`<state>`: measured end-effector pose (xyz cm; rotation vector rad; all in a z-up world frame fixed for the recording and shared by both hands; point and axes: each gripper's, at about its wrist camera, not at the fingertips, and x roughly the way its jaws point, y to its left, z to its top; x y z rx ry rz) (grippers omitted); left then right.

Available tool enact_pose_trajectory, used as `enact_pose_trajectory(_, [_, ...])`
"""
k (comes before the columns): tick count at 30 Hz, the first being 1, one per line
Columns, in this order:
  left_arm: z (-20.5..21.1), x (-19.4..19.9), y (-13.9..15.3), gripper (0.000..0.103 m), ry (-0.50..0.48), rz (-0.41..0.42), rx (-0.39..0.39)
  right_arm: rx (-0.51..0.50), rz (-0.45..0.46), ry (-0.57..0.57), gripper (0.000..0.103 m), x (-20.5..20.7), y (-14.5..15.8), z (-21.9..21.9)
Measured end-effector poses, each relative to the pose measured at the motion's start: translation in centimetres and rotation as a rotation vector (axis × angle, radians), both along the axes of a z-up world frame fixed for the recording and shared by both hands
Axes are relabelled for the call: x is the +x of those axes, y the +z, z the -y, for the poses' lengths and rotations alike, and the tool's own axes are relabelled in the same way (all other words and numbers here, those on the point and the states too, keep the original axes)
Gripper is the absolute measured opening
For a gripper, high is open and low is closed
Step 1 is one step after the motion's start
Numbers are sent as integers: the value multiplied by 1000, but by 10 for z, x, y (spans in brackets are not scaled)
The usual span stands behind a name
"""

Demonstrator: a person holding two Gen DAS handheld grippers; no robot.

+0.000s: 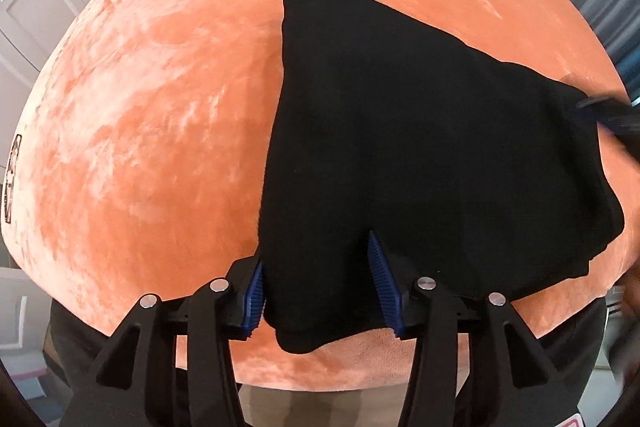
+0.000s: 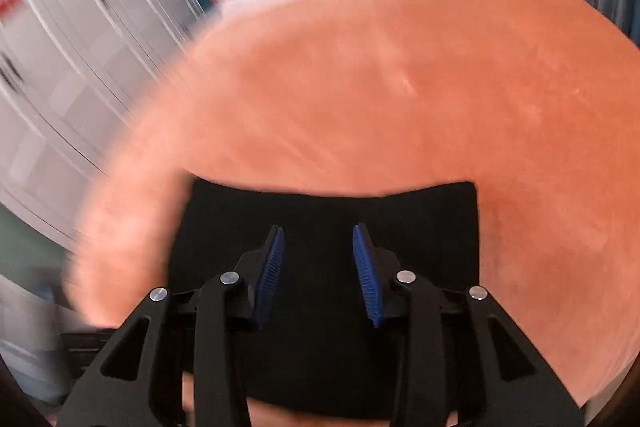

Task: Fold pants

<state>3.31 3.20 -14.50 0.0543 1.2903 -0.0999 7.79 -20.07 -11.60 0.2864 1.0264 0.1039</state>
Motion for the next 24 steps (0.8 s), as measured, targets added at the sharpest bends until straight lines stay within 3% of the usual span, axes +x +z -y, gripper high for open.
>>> enact_pose_trajectory(1, [0, 0, -1, 56, -2, 7, 11, -12, -112, -33, 17, 15, -31, 8])
enact_pose_trajectory(2, [0, 1, -2, 57, -8, 12, 25, 48, -126, -88, 17, 16, -36, 20])
enact_pose_trajectory(4, [3, 2, -3, 58, -20, 21, 43, 173, -34, -156, 20, 4, -8, 35])
enact_pose_trajectory(5, [3, 3, -4, 58, -16, 19, 37, 186, 32, -171, 22, -2, 4, 39])
enact_pose_trajectory(6, [8, 8, 1, 58, -9, 17, 31, 163, 50, -168, 29, -4, 7, 39])
enact_pose_trajectory(8, [9, 8, -2, 58, 0, 8, 17, -44, -104, -137, 25, 15, -25, 36])
enact_pose_trajectory(9, [9, 8, -2, 58, 2, 6, 16, -44, -147, -140, 24, 21, -33, 38])
enact_pose_trajectory(11, [10, 7, -1, 58, -8, 8, 31, 87, -67, -215, 28, 3, -13, 45])
enact_pose_trajectory(13, [11, 8, -1, 58, -1, 6, 28, 155, 13, -197, 29, -12, 3, 43])
enact_pose_trajectory(14, [11, 9, -2, 60, 4, 5, 26, 115, 10, -164, 31, -17, -1, 37])
enact_pose_trajectory(15, [12, 9, -3, 62, 7, 5, 30, -6, -68, -127, 28, -18, -21, 31])
enact_pose_trajectory(16, [13, 10, -3, 63, 4, 7, 38, -44, -106, -120, 27, -22, -31, 34])
enact_pose_trajectory(19, [15, 9, -3, 64, -11, 21, 64, 95, -44, -181, 30, -51, -10, 46])
enact_pose_trajectory(21, [16, 8, -3, 64, -5, 24, 66, 163, -1, -151, 29, -68, 1, 41])
enact_pose_trajectory(24, [19, 7, -4, 65, -8, 27, 76, 36, -81, -87, 21, -85, -31, 42])
